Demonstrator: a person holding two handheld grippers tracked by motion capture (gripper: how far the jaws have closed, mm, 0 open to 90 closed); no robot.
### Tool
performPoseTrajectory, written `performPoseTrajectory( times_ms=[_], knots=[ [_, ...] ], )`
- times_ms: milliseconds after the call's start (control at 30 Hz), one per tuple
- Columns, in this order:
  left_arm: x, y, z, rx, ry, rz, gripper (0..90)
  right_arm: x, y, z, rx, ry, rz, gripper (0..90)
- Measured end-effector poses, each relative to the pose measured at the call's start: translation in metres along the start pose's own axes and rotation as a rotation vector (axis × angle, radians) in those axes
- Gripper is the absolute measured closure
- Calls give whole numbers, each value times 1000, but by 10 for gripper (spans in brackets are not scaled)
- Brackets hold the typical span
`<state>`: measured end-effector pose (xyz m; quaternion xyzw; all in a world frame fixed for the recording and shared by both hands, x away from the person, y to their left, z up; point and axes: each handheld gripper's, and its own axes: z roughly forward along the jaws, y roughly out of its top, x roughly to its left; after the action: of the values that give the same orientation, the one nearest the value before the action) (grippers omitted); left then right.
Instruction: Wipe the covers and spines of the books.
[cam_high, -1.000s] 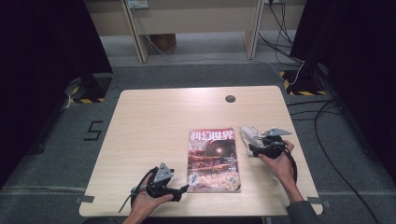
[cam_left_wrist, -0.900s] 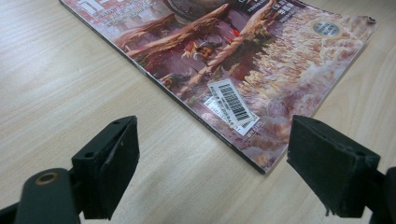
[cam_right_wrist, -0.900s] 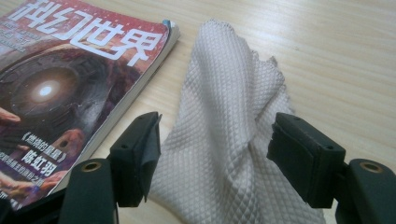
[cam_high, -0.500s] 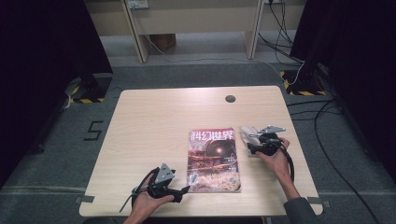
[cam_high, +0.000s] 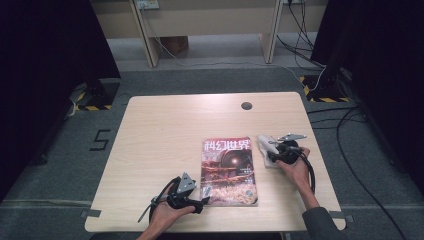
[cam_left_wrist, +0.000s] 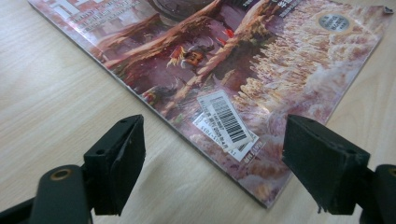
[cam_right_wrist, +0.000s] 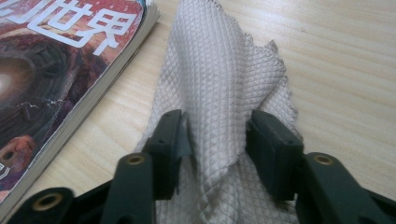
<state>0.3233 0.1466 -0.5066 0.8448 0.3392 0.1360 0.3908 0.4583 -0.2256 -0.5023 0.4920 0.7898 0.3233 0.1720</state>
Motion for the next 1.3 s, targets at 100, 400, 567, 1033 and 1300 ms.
performPoseTrajectory(
  times_ms=[100,400,567,1033,1300],
  knots=[
    [0,1,6,16,1,1,223,-1,1,0,1,15,-7,658],
    [-2,5,13,39,-35,-25,293,1,0,-1,4,24,-15,735],
    [-4,6,12,44,-26,-21,307,1,1,-5,-7,25,-16,752],
    [-30,3,8,56,-41,31,323,20,18,-26,-115,58,-52,757],
    [-42,0,4,62,-52,43,328,61,27,-20,-107,141,-145,756]
  ],
)
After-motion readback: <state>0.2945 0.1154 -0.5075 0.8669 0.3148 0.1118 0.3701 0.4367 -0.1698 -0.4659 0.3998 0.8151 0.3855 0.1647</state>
